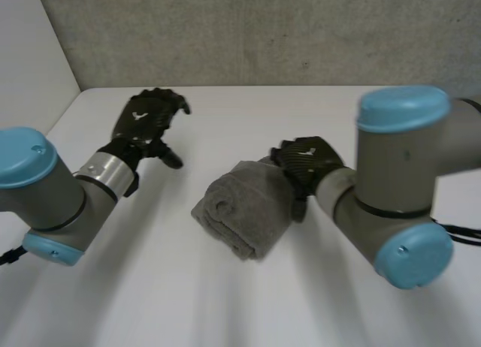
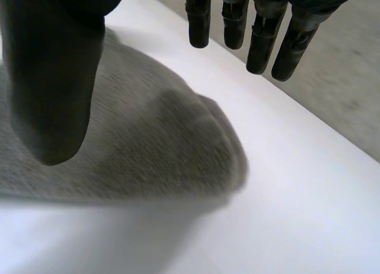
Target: Fold the towel.
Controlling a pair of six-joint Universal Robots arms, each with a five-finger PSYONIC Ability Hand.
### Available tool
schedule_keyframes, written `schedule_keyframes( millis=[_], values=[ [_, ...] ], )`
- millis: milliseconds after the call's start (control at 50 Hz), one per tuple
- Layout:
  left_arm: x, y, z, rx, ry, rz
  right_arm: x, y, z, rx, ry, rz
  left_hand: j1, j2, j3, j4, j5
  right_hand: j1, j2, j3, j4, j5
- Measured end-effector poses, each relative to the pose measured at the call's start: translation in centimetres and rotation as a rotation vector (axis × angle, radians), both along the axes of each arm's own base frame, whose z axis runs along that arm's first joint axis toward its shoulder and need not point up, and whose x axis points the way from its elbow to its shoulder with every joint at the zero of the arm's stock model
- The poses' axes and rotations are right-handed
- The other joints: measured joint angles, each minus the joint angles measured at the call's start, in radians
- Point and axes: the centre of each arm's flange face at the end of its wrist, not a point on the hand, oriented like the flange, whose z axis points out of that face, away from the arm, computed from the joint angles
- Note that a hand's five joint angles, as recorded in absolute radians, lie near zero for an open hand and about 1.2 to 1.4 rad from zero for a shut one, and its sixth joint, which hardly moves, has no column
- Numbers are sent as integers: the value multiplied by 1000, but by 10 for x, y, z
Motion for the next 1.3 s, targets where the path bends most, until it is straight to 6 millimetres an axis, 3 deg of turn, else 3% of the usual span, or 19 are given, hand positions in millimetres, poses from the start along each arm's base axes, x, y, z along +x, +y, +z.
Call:
schedule_keyframes(
  millis=[120, 200, 300, 460, 680, 900, 1080, 1300],
  values=[
    [-36, 15, -3, -18, -11, -235, -33, -5, -19, 35, -126, -136, 0, 0, 0, 0, 0, 0, 0, 0, 0, 0],
    [-55, 23, -8, -20, -18, -352, -44, 0, -32, 88, -200, -191, 0, 0, 0, 0, 0, 0, 0, -4, 0, 0],
    [-69, 24, -19, -8, -26, -423, -47, 8, -49, 171, -268, -232, 0, 0, 0, 0, 1, 0, 0, -4, 0, 0],
    [-75, 16, -42, 33, -51, -430, -38, 7, -72, 255, -292, -247, 0, 0, 0, 0, 1, 0, 0, -4, 0, 0],
    [-59, 16, -71, 40, -158, -391, -5, -25, -68, 186, -328, -202, 0, 0, 0, 0, 1, 0, 0, -4, 0, 0],
    [-31, 19, -80, 57, -227, -324, 24, -55, -64, 162, -323, -160, 0, 0, 0, 0, 2, 0, 0, -4, 0, -4],
    [-14, 30, -81, 97, -244, -272, 43, -61, -81, 189, -294, -133, 0, 0, 0, 0, 2, 0, 0, -4, 0, -7],
    [-5, 40, -91, 159, -259, -208, 60, -65, -75, 153, -323, -75, 0, 0, 0, 0, 2, 0, 0, -4, 0, -8]
  ],
)
